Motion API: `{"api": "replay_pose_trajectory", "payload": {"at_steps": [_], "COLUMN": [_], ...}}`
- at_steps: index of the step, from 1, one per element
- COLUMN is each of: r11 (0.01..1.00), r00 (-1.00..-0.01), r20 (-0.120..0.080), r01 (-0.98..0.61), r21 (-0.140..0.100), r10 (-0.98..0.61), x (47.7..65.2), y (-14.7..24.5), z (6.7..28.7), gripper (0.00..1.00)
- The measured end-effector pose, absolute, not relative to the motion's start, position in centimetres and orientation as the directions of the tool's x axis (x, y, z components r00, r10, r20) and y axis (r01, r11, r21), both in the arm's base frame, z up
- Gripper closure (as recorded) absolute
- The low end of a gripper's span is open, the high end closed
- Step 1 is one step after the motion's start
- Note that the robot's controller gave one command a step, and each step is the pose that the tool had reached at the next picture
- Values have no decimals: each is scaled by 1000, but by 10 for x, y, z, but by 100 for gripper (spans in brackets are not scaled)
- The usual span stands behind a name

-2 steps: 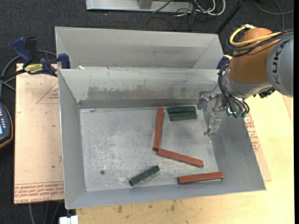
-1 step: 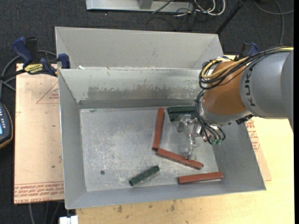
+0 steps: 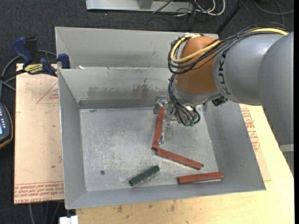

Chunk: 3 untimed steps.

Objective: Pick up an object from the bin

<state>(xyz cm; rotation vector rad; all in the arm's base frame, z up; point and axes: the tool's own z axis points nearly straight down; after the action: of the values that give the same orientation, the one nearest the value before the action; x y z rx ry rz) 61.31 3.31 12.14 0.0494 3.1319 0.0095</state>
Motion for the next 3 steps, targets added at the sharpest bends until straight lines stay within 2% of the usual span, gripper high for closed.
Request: {"api": "replay_pose_trajectory", "payload": {"at_steps": [1, 2, 3], "r11": [978, 978, 967], "r00": [-978, -978, -967], "r20": [0, -4, -10], "r01": [-208, -209, -254], "r21": [2, 1, -1], "r10": [-208, -209, -254], "x": [613, 614, 598], "y": [23, 23, 31], "z": [71, 71, 171], "gripper": [0, 100, 100]}}
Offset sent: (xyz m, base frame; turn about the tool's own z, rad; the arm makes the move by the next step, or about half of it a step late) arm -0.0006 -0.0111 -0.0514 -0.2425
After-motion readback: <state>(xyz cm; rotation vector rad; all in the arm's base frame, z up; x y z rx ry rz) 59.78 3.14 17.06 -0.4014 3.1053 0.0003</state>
